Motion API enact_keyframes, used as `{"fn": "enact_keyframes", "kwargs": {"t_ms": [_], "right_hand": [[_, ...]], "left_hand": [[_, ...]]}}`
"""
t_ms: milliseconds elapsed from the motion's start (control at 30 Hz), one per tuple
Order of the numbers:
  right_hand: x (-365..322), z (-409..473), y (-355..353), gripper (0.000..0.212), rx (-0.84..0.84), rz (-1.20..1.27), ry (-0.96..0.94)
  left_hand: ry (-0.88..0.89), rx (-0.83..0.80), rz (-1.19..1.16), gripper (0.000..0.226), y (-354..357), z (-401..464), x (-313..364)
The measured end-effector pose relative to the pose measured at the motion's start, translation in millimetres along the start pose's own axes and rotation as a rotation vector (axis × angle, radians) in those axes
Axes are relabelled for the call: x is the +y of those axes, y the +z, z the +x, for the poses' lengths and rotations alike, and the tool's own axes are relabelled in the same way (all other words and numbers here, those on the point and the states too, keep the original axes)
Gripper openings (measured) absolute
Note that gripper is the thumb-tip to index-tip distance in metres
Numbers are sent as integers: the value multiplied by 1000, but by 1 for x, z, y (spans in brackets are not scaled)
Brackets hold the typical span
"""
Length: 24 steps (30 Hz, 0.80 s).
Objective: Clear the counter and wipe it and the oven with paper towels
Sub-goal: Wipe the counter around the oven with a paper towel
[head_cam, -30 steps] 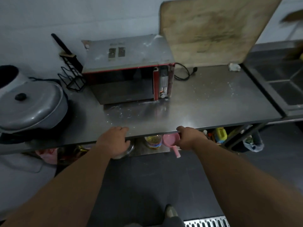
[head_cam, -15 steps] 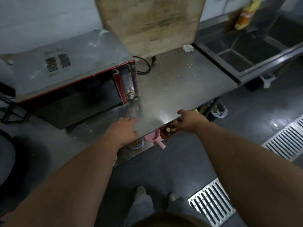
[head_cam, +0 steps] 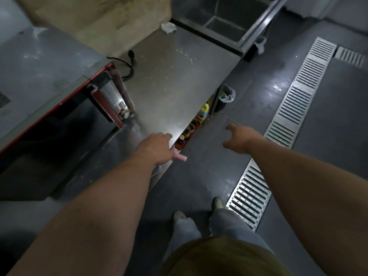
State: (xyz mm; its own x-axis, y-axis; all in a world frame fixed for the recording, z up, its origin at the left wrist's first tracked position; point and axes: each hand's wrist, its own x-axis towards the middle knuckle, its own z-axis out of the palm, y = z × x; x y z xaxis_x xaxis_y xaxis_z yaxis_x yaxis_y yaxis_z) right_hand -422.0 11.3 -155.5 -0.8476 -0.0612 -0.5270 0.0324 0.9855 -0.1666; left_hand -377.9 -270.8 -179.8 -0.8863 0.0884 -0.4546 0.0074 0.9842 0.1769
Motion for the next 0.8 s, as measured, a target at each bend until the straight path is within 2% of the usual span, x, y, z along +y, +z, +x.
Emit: {"fn": "enact_keyframes", "kwargs": {"t_ms": [200,333,667,800], "right_hand": [[20,-9,-5,76,37,49,70],[27,-6,1,76,5,32,92],[-25,27,-2,71,-43,23,-83],[-32,39,-16,69,-20,7,-118]], "left_hand": [[69,16,39,54,-7,20,19],[66,24,20,56,-7,19,27],[-117,-47,0,57,-2,3,-27],[-130,-56,16,57,-4,16,-27]]}}
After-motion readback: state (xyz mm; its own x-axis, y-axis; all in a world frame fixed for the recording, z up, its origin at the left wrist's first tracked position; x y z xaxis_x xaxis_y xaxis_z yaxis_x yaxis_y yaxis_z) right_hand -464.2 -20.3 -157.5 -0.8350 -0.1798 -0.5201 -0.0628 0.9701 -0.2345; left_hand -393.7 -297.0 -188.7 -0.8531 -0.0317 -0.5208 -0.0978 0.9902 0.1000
